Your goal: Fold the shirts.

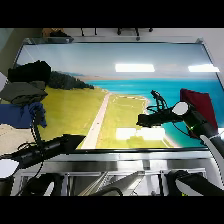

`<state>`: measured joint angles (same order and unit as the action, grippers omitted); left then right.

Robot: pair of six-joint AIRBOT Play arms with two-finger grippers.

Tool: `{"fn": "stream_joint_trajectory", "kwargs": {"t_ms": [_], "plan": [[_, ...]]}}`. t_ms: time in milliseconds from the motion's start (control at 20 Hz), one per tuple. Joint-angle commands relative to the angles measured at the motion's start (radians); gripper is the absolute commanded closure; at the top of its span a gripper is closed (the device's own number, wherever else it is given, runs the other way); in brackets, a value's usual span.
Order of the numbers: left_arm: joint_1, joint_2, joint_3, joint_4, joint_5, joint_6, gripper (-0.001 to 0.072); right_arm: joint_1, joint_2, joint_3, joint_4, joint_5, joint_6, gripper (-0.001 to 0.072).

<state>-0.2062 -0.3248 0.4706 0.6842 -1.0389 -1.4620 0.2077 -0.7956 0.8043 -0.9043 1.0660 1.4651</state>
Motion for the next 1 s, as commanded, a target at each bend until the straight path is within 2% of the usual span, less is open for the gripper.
{"fn": "stream_joint_trajectory", "kwargs": {"t_ms": [0, 200, 300, 350, 450, 500, 550, 600, 650, 700, 750, 800, 950], "plan": [[-0.001, 0.001, 0.000, -0.005, 0.026, 0.002, 0.0693, 0.001, 0.000, 0.000, 0.001, -0.001, 0.000, 0.0686], [0.000, 0.001, 0.000, -0.025, 0.041, -0.024, 0.0693, 0.001, -0.005, -0.001, 0.000, -0.023, 0.000, 0.0687], [-0.001, 0.001, 0.003, -0.028, 0.116, -0.024, 0.0692, 0.001, -0.016, -0.001, 0.011, -0.022, 0.001, 0.0687], [0.006, -0.007, 0.018, -0.010, 0.154, -0.023, 0.0692, 0.001, -0.022, -0.001, 0.014, -0.022, 0.000, 0.0687], [0.071, -0.063, 0.104, 0.060, 0.145, -0.023, 0.0691, 0.001, -0.037, 0.000, 0.027, -0.022, 0.000, 0.0686], [0.130, -0.106, 0.174, 0.117, 0.109, -0.019, 0.0649, 0.001, -0.041, 0.000, 0.026, -0.022, 0.000, 0.0683], [0.197, -0.149, 0.248, 0.203, 0.067, -0.006, 0.0212, 0.001, -0.042, 0.000, 0.027, -0.023, 0.000, 0.0679], [0.277, -0.194, 0.324, 0.301, 0.041, -0.003, 0.0031, 0.001, -0.042, 0.000, 0.026, -0.023, -0.001, 0.0678], [0.359, -0.236, 0.390, 0.393, 0.032, -0.003, 0.0029, 0.001, -0.042, 0.000, 0.026, -0.023, -0.006, 0.0672], [0.454, -0.281, 0.455, 0.482, 0.029, -0.002, 0.0029, 0.001, -0.042, 0.000, 0.027, -0.023, -0.020, 0.0542], [0.544, -0.322, 0.504, 0.540, 0.037, -0.001, 0.0029, 0.000, -0.042, 0.000, 0.026, -0.023, -0.023, 0.0360], [0.626, -0.373, 0.545, 0.569, 0.070, 0.000, 0.0029, 0.000, -0.042, 0.000, 0.027, -0.030, -0.023, 0.0258], [0.732, -0.575, 0.639, 0.570, 0.227, 0.089, 0.0029, 0.000, -0.041, 0.000, 0.026, -0.077, -0.024, 0.0252]]}}
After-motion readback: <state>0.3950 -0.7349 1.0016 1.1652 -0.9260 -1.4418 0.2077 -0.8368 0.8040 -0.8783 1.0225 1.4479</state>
